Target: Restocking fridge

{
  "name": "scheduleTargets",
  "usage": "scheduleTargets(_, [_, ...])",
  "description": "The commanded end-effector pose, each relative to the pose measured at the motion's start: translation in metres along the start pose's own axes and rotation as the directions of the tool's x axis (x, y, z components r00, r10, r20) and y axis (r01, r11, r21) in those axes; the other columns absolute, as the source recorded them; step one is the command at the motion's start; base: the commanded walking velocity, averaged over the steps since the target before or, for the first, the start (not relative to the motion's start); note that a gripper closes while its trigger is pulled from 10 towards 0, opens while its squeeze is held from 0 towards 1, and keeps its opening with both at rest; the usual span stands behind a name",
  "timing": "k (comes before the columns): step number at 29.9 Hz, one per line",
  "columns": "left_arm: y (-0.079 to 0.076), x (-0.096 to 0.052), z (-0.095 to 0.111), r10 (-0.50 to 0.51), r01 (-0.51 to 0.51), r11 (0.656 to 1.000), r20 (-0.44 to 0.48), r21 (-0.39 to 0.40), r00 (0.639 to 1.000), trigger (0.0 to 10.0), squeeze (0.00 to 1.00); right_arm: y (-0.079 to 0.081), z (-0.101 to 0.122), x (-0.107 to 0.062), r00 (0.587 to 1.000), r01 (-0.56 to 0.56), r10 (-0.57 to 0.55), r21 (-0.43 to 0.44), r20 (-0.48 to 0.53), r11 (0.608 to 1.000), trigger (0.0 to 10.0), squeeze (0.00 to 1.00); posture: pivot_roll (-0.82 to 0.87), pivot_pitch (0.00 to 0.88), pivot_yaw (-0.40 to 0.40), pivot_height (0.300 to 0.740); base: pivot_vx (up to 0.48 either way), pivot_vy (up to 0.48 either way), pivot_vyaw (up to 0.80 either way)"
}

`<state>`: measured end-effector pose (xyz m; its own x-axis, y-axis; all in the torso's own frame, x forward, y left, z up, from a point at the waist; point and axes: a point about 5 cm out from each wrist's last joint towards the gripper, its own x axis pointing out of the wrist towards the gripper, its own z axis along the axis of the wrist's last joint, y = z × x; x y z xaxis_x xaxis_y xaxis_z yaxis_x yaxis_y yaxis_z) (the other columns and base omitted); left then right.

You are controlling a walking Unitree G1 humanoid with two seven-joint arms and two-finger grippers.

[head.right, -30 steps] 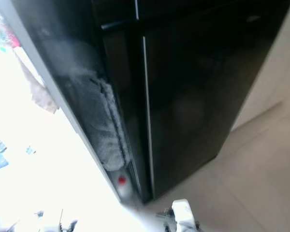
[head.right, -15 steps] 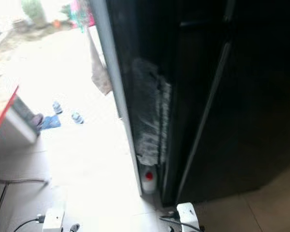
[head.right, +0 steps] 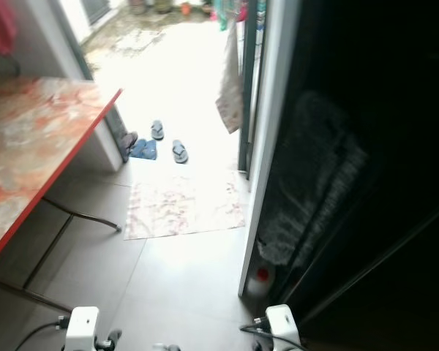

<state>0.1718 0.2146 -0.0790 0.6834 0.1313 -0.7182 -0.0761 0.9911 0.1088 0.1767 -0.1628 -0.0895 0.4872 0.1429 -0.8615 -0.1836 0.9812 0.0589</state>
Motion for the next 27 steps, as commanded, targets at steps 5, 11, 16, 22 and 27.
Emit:
scheduleTargets(5, [-0.002, -0.002, -0.008, 0.000, 0.000, 1.000, -0.027, -0.002, 1.000, 10.0, 0.00, -0.007, -0.009, -0.002, 0.999, 0.018, -0.018, -0.004, -0.030, 1.000, 10.0, 0.00, 0.02, 0.104, 0.007, 0.740, 0.000, 0.000, 0.80])
scheduleTargets(11, [-0.003, -0.002, -0.008, -0.002, 0.002, 1.000, -0.028, 0.000, 1.000, 10.0, 0.00, -0.007, -0.010, -0.003, 0.999, 0.017, -0.018, -0.008, -0.032, 1.000, 10.0, 0.00, 0.02, 0.103, 0.006, 0.740, 0.000, 0.000, 0.80])
scheduleTargets(16, [-0.003, -0.001, -0.005, -0.001, 0.001, 1.000, -0.016, 0.001, 1.000, 10.0, 0.00, -0.008, -0.010, -0.003, 0.999, 0.017, -0.017, -0.010, -0.033, 1.000, 10.0, 0.00, 0.02, 0.108, 0.004, 0.740, 0.000, 0.000, 0.80])
scheduleTargets(22, [-0.004, 0.000, 0.000, 0.003, -0.003, 1.000, 0.006, -0.003, 1.000, 10.0, 0.00, -0.009, -0.011, -0.003, 0.999, 0.015, -0.016, -0.011, -0.034, 1.000, 10.0, 0.00, 0.02, 0.109, 0.002, 0.740, 0.000, 0.000, 0.80])
scheduleTargets(27, [-0.007, 0.001, 0.004, -0.004, 0.004, 1.000, 0.024, 0.000, 1.000, 10.0, 0.00, -0.009, -0.012, -0.003, 0.999, 0.013, -0.014, -0.014, -0.037, 1.000, 10.0, 0.00, 0.02, 0.093, 0.001, 0.740, 0.000, 0.000, 0.80])
